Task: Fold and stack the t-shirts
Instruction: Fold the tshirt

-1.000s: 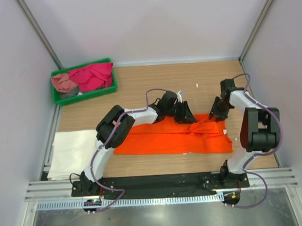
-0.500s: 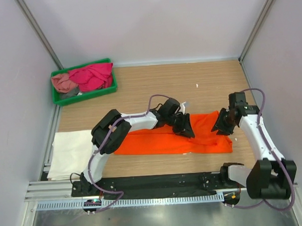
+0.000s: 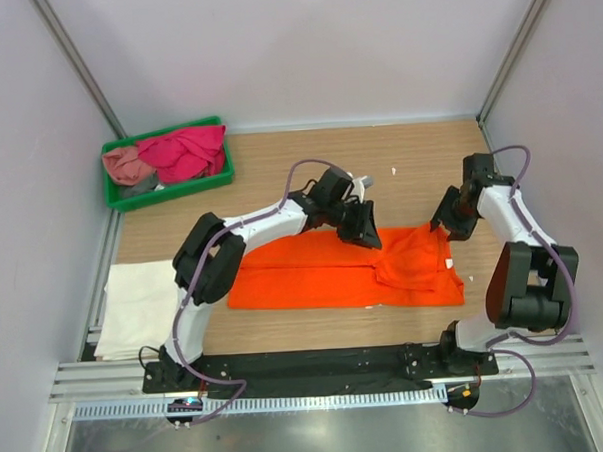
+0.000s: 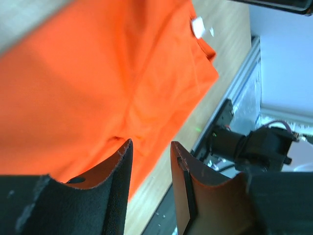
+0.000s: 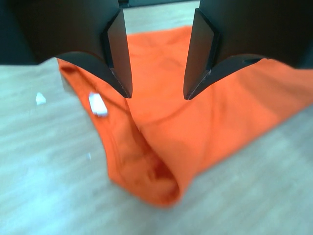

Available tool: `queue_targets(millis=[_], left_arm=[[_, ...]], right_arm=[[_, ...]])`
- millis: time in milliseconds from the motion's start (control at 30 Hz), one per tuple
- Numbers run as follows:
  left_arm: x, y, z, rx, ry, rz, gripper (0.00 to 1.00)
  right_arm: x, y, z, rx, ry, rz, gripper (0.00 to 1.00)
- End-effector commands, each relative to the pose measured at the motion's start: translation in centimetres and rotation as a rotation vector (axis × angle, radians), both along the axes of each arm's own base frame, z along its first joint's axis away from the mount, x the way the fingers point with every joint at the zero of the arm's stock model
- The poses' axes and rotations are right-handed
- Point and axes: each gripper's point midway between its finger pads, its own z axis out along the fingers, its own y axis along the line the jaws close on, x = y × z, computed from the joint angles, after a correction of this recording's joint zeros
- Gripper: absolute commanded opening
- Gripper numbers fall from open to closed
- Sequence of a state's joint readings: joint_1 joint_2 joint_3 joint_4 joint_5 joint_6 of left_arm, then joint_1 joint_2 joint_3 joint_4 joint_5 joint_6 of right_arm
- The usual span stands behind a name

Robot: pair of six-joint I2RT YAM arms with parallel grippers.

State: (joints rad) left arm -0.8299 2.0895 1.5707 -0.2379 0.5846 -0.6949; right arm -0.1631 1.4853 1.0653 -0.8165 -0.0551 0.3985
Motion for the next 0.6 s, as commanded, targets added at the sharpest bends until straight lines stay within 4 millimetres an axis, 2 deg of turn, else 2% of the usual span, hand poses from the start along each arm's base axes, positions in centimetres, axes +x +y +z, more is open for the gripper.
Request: queue_targets(millis=[0, 67, 100, 367, 567], left_arm=[[2.4, 0.5, -1.6, 0.029, -0.002, 0.025, 0.38], [3.4, 0.5, -1.8, 0.022, -0.003, 0.039, 0.38], [3.6, 0.4, -2.6, 0.028, 0.01, 0.042, 0.38], [5.6, 1.1, -4.3, 0.052, 0.019, 0.086, 0.36], [5.8, 2.3, -6.1, 0.104, 0.07, 0.122, 0.34]], right_arm=[[4.5, -1.5, 0.9, -0.047, -0.108, -0.006, 0.52], [5.5, -1.7, 0.7, -0.05, -0.124, -0.006, 0.51], [6.1, -1.7, 0.4, -0.05, -0.134, -0.006, 0.5], [8.1, -1.7, -0.9, -0.03, -0.147, 0.002, 0.39], [8.8, -1.6, -1.8, -0.009, -0.129, 0.005, 0.42]])
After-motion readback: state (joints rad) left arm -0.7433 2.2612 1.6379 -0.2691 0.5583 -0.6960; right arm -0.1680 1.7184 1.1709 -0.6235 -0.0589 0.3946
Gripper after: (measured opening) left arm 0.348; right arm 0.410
